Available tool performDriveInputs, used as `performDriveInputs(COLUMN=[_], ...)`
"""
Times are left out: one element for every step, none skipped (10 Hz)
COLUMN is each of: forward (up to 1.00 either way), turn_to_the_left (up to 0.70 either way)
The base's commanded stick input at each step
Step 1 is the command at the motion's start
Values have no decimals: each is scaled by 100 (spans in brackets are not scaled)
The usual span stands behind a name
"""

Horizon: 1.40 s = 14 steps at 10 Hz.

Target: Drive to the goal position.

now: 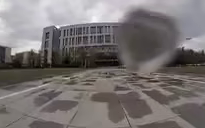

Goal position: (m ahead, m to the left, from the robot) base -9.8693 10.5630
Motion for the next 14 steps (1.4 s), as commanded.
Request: performDriveInputs(forward=[70, 70, 70, 70, 70, 70, 70, 70, 70, 43, 0, 0, 0, 0], turn_to_the_left=[0, 0, 0, 0, 0, 0, 0, 0, 0, 0, 0, -24, -70, -70])
